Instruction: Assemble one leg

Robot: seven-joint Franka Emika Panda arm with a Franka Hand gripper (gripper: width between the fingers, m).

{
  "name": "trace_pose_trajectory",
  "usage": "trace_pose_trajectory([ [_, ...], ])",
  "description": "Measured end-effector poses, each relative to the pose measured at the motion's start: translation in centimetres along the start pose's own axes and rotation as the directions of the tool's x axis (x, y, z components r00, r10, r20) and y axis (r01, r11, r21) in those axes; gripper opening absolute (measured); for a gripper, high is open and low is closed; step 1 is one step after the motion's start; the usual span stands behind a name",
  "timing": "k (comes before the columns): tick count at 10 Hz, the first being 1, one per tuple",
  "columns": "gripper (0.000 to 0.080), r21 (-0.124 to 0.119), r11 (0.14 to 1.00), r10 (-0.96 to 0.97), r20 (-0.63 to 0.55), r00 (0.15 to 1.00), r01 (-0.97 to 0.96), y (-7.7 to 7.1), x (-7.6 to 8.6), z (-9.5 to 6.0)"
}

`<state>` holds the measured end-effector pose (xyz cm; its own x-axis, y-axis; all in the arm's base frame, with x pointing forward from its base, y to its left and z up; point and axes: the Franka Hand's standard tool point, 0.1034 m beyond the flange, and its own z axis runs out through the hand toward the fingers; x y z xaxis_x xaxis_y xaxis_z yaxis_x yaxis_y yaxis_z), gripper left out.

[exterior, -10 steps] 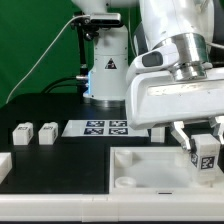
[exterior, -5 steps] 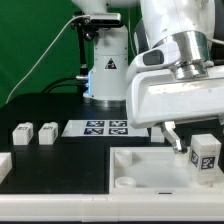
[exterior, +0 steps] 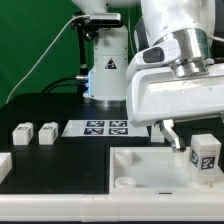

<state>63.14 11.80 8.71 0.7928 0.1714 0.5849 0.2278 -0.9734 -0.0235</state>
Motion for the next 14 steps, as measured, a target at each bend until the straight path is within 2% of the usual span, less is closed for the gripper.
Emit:
trace_pose_trajectory([
  [2, 0.0649, 0.017, 1.0, -0.002, 0.058, 0.998, 0.001, -0.4, -0.3, 0.2],
  [4, 0.0649, 0.014, 1.0, 0.018, 0.079, 0.997, -0.019, 0.1, -0.3, 0.0],
  [5, 0.0649, 0.039, 0.998, 0.043, 0.224, 0.974, -0.053, -0.1, -0.9, -0.2],
  [7, 0.0649, 0.062, 0.994, 0.061, 0.397, 0.916, -0.094, -0.4, -0.8, -0.6],
  [8, 0.0649, 0.074, 0.99, 0.069, 0.509, 0.858, -0.123, -1.0, -1.1, -0.9],
  [10, 0.0649, 0.102, 0.984, 0.047, 0.637, 0.77, -0.144, -1.5, -1.0, -1.0],
  [11, 0.0649, 0.111, 0.982, 0.038, 0.685, 0.728, -0.156, -1.4, -0.9, -0.8],
  [14, 0.0649, 0.103, 0.981, 0.05, 0.677, 0.734, -0.162, -0.5, -0.2, -0.3],
])
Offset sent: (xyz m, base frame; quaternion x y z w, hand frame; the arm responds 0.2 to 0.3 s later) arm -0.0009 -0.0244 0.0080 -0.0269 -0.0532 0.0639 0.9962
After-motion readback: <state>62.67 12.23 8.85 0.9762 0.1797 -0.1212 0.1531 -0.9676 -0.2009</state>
